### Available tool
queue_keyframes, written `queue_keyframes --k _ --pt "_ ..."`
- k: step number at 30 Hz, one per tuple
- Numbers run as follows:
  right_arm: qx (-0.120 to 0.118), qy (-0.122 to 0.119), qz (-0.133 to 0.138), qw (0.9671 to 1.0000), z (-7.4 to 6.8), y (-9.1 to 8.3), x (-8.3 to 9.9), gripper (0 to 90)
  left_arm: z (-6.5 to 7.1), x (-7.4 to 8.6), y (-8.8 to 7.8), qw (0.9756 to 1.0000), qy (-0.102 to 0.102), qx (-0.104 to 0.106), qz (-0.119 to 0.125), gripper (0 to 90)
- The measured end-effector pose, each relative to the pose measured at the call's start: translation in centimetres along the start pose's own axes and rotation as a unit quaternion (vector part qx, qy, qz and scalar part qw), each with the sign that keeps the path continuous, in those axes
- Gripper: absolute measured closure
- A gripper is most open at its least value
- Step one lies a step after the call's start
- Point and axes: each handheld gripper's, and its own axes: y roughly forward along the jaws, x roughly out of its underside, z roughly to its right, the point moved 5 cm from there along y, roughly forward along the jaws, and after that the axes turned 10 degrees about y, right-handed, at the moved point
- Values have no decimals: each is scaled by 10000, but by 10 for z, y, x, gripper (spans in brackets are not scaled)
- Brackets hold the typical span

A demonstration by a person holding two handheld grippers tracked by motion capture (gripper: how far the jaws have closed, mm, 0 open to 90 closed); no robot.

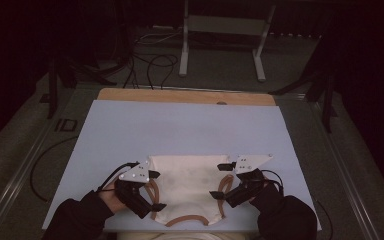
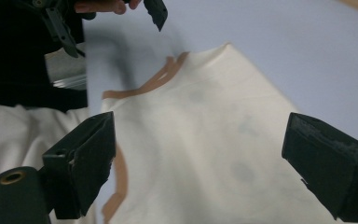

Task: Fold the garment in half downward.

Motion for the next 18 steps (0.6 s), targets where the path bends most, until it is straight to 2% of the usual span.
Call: queue_keyframes --k 1,4,5,9,18 --pt "60 -6 44 10000 3 -1 -3 98 -7 1 -2 9999 -59 -107 24 20" --pt "187 -16 59 9998 7 -3 -6 97 -13 2 -4 9998 -123 -182 28 20" --pt "223 6 46 9997 8 -3 -7 98 -18 3 -6 9994 -218 -283 25 19" --pt "340 46 93 9994 15 -4 -10 98 -26 6 -7 9987 -300 -400 -102 4" --pt "596 141 122 9980 33 -4 -16 98 -43 10 -9 9972 -428 -593 -183 3"
